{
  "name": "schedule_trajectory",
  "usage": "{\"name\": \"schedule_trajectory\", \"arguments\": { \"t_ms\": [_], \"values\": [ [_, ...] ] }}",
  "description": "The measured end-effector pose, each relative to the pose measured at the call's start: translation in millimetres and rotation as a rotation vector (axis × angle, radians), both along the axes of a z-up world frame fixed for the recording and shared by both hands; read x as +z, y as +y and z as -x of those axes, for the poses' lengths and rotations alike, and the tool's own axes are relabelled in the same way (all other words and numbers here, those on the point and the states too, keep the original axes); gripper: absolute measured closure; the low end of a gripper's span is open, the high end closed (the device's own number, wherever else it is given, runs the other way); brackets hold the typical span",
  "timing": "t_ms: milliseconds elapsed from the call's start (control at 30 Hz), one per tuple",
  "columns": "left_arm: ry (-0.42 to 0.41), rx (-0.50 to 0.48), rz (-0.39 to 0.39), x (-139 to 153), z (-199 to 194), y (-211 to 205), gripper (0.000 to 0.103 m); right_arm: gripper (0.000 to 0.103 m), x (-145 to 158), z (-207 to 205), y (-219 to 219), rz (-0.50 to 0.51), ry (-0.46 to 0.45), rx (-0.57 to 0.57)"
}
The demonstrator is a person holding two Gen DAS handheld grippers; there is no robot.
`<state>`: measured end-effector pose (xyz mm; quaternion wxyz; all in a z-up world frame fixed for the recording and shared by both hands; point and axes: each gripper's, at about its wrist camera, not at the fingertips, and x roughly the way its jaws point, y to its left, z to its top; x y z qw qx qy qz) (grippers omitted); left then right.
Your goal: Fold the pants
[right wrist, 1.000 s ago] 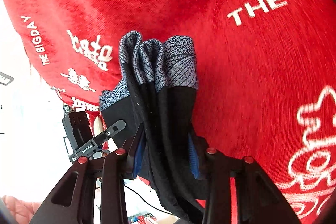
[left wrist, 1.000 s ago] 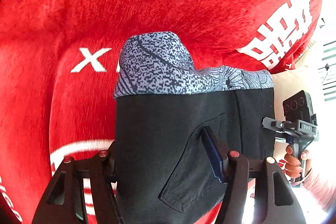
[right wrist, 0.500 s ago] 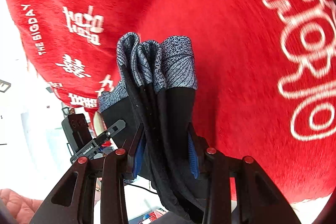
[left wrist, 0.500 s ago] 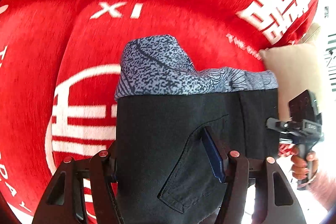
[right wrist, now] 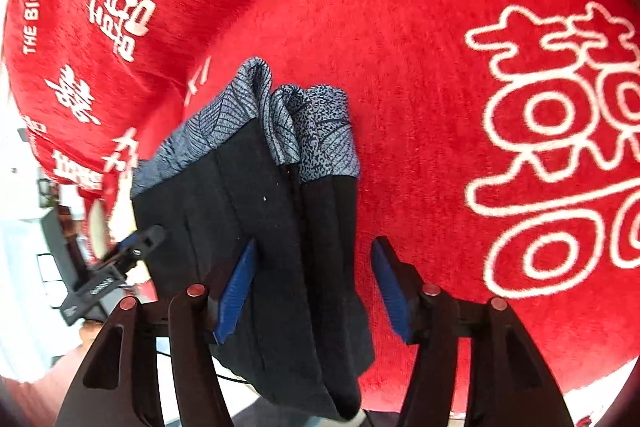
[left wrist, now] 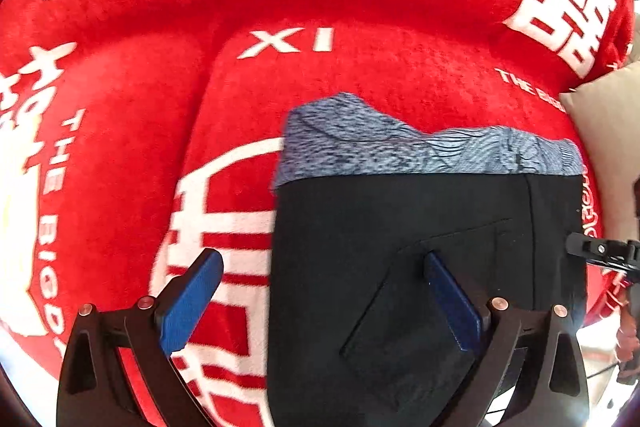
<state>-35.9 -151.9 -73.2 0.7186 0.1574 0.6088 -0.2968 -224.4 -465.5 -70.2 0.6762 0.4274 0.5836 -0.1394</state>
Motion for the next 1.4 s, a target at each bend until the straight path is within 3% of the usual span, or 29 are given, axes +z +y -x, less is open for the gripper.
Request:
{"name": "schedule_trajectory", "arguments": {
  "t_ms": [167,233,333,600,733,1000,1400],
  "values": [
    [-0.045,0.013,-0.098,20,10,4,0.002,0.037,22,0,8,0.090,0.115,0.037],
    [-0.053,0.005,-0.111,33,19,3,0.002,0.031,32,1,14,0.119,0.142,0.058],
    [-0.049,0.008,-0.126,48,33,1,0.002,0.022,47,1,22,0.129,0.152,0.070],
    [-0.019,0.096,-0.150,81,72,-1,0.002,0.017,92,-3,51,0.200,0.168,0.179],
    [-0.052,0.076,-0.199,96,87,-5,0.002,0.000,111,-6,67,0.270,0.158,0.226],
    [-0.114,-0.044,-0.214,116,103,3,0.002,0.000,133,-5,93,0.328,0.131,0.149],
    [-0.118,-0.005,-0.223,131,102,31,0.002,0.000,148,-8,124,0.415,0.212,0.119]
  ]
}}
